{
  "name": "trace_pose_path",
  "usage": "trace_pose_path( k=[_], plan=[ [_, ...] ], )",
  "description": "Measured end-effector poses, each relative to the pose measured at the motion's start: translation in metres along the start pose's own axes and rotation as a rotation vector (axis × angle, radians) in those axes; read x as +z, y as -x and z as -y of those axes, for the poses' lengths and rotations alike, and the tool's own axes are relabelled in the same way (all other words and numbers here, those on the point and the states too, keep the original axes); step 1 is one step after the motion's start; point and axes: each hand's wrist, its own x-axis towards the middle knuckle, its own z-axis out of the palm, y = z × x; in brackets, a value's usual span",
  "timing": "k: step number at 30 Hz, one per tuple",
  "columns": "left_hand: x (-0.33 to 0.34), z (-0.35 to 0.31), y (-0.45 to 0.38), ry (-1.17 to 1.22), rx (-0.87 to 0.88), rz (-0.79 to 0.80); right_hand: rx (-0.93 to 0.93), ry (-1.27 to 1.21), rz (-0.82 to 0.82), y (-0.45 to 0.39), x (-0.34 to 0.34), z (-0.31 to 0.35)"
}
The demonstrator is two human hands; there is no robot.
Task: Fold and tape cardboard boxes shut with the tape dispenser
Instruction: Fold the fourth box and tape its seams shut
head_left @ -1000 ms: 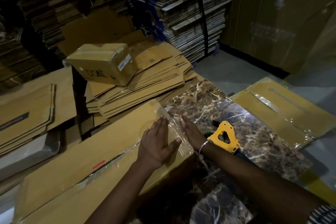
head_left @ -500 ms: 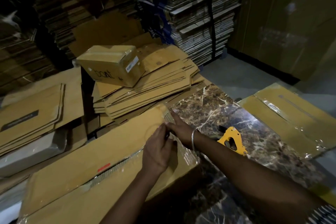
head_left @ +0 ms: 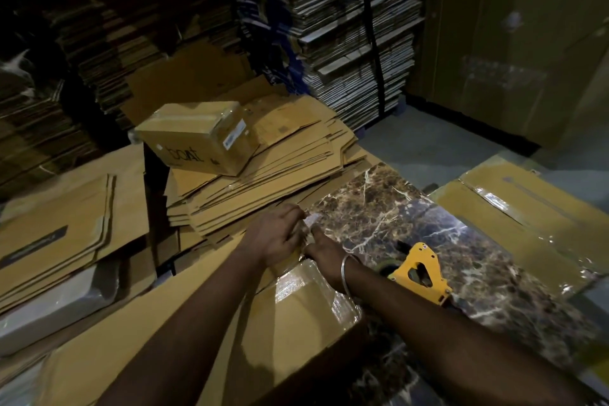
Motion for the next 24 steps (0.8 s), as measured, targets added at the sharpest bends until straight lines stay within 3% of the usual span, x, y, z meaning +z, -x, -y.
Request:
trace_pose_path(
  k=[4, 7, 10, 14, 17, 20, 24],
  plan=[
    [-0.005, 0.009, -0.013, -0.062, 0.110, 0.040, 0.022, 0.032, -0.001, -0.003, -0.001, -0.003],
    [-0.011, 0.007, -0.024, -0.075, 0.066, 0.143, 0.028, 0.025, -0.012, 0.000, -0.002, -0.001],
    [-0.020, -0.002, -0.038, 0.062, -0.082, 0.227, 0.021, -0.016, -0.043, 0.003, 0.002, 0.000],
    [-0.015, -0.006, -0.040, 0.251, -0.406, -0.048, 0.015, -0.017, -0.018, 0.002, 0.001, 0.000],
    [-0.006, -0.005, -0.039, 0.318, -0.606, -0.042, 0.021, 0.000, -0.025, 0.003, 0.000, 0.002],
    [-0.004, -0.005, -0.039, 0.378, -0.632, -0.058, 0.029, 0.016, -0.032, -0.002, 0.003, -0.002],
    [-0.012, 0.000, -0.042, 0.260, -0.502, 0.031, 0.028, 0.029, -0.023, 0.005, 0.001, 0.006]
  ],
)
